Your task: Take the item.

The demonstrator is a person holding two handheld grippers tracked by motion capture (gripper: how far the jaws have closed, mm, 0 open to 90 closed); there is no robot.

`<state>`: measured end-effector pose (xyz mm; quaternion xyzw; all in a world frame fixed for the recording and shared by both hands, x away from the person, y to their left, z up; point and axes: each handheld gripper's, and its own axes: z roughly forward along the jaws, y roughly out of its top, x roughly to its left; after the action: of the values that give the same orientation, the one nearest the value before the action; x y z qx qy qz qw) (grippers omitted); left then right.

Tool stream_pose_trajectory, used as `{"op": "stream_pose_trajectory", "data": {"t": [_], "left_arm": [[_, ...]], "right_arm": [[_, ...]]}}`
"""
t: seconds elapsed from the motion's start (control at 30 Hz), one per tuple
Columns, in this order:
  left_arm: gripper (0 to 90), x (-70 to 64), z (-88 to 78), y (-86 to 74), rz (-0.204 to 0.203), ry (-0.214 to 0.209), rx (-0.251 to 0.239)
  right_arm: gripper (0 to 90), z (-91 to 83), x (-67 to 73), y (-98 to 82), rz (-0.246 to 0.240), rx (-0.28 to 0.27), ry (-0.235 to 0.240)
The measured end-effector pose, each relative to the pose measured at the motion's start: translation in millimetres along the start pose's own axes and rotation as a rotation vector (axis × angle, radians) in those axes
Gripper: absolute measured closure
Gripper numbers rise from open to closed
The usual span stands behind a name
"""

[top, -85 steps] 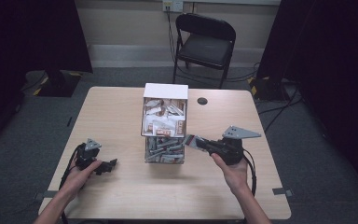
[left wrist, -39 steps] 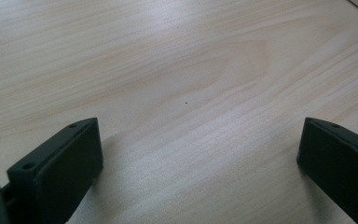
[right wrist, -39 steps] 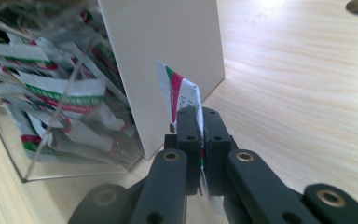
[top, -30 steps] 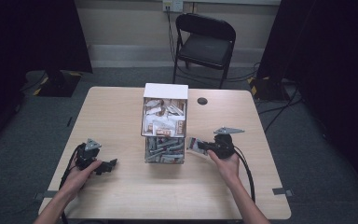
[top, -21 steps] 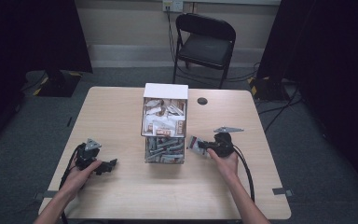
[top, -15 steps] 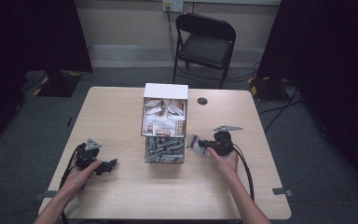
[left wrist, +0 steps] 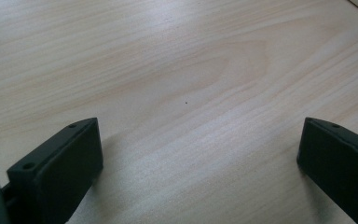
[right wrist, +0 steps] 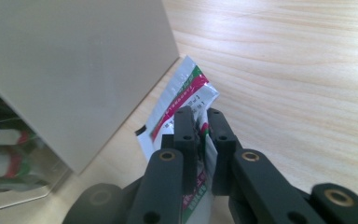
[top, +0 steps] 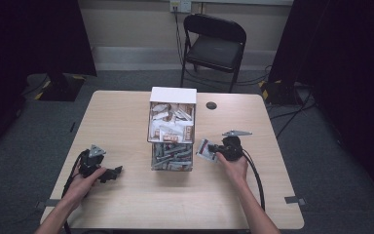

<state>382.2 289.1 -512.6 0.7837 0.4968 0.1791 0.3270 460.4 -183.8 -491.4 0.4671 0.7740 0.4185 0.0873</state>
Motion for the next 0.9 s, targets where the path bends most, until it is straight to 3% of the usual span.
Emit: {"op": "stream_pose_trajectory", "data": {"t": [0.47,0.9], "left_arm": [[0.0,0.2,-0.2,0.1,0.003,0.002,0.001],[0.0,0.0,0.1,0.0,0.001,0.001,-0.002]], "right_arm": [[81.8,11.2,-9.2,-2.5,0.025,0.011,-0.040],[69.3,13.3,-10.7,-0.3,0.027,0.012,-0.092]]}}
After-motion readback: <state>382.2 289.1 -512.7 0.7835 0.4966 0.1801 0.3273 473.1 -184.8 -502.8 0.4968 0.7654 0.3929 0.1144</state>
